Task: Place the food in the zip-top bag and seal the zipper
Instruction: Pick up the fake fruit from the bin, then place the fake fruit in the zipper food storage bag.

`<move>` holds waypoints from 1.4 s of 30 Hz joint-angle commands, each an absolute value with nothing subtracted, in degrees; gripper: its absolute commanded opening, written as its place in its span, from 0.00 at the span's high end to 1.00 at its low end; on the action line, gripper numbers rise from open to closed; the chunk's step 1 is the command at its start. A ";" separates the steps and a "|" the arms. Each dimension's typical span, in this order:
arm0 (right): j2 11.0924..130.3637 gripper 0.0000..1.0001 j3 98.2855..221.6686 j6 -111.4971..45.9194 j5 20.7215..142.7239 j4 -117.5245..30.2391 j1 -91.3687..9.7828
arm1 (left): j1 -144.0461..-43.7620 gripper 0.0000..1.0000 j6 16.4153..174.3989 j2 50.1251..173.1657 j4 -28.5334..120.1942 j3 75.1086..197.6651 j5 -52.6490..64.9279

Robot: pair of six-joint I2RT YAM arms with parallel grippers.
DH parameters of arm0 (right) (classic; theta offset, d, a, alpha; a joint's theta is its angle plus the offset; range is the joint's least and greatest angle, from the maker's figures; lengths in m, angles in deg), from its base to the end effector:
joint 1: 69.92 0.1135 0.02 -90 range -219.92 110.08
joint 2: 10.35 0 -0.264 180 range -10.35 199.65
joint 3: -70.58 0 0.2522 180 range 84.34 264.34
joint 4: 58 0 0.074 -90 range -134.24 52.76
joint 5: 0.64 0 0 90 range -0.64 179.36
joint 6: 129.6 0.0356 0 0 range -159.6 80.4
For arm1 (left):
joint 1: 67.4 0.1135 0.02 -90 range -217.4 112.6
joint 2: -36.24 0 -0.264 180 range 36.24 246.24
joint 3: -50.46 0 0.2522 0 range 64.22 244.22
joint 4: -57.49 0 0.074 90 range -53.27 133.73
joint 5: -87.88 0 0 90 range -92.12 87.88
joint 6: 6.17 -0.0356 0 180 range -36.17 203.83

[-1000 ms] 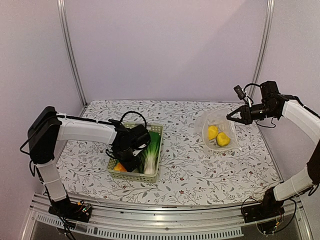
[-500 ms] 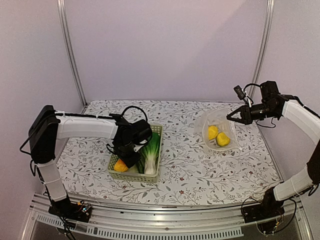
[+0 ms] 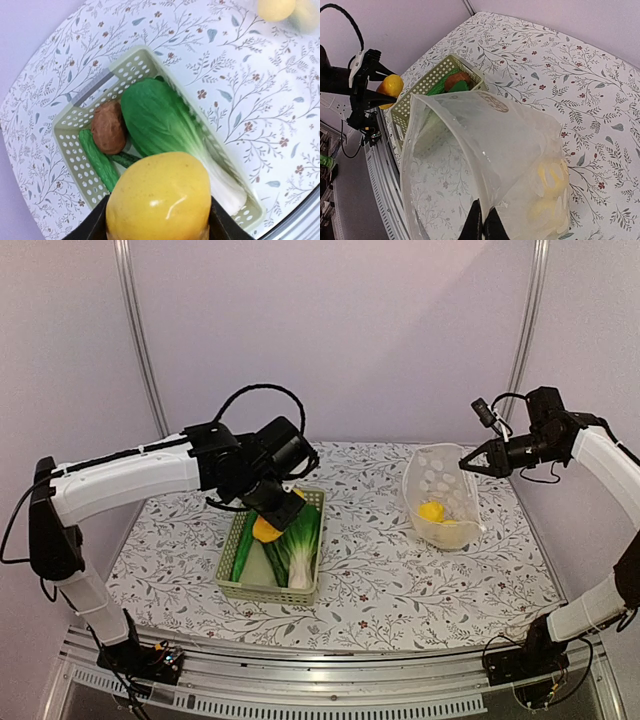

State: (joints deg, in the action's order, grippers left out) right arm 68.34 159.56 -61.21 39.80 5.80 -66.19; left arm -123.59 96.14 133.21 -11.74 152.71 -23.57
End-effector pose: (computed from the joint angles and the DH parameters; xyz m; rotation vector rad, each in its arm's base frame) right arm 0.2718 0.0449 0.3394 -0.8244 2.1121 0.9074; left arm 0.2057 -0.2837 0.3025 0.8525 2.4166 0.0675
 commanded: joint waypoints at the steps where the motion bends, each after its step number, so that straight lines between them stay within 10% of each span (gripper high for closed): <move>1: 67.14 1.00 160.86 -60.90 40.21 9.00 -66.08 | -127.83 0.57 94.98 130.75 0.34 152.67 -22.08; 15: 68.13 1.00 161.54 -61.08 42.98 12.55 -62.40 | -142.97 0.57 84.05 133.99 46.08 150.75 -17.57; 42: 66.15 1.00 165.50 -64.05 39.87 22.17 -61.34 | -142.45 0.40 55.69 165.29 57.02 172.58 -36.21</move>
State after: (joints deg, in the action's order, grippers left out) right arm 67.62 163.19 -63.20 41.35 20.05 -61.67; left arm -143.02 59.34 162.61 55.13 169.95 -30.46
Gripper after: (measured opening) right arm 0.005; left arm 0.576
